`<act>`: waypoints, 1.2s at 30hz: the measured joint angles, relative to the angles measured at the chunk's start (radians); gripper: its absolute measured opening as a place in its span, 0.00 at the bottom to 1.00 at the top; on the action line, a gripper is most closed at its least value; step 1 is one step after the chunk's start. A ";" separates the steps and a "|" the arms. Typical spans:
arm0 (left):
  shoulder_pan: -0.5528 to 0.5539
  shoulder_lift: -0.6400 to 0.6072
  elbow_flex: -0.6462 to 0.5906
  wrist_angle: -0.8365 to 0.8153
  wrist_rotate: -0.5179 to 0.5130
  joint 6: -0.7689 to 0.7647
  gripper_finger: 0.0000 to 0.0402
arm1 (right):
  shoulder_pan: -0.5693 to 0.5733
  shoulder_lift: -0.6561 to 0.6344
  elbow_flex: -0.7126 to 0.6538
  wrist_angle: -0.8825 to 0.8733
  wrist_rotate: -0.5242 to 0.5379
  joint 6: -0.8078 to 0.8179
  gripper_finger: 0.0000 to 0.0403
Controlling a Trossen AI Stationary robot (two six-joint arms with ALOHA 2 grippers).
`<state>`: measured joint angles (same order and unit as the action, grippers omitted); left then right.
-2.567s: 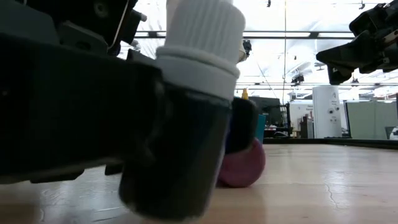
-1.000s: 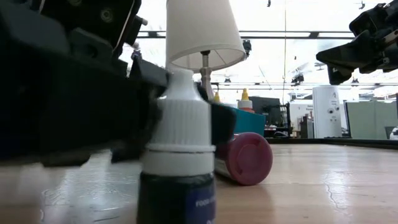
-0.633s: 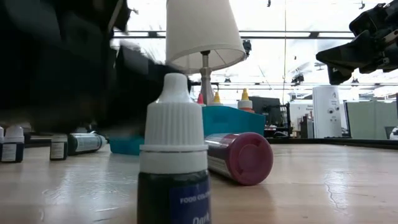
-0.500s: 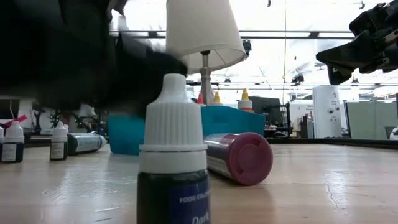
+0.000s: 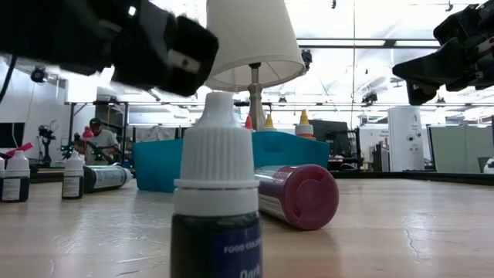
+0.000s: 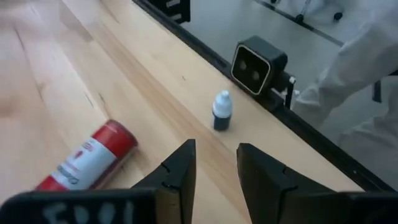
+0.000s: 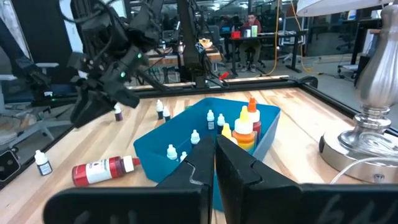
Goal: Pick & Place food coloring
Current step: Put the small blue food coloring bottle into the blue container
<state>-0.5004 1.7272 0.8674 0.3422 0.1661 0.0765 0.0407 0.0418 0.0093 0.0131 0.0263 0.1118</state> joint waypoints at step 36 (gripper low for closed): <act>0.009 -0.142 0.291 -0.577 0.019 0.053 0.22 | 0.000 0.006 0.000 0.000 0.000 0.000 0.02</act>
<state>-0.4916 1.5848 1.1584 -0.2352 0.1848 0.1291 0.0407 0.0475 0.0093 0.0131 0.0264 0.1120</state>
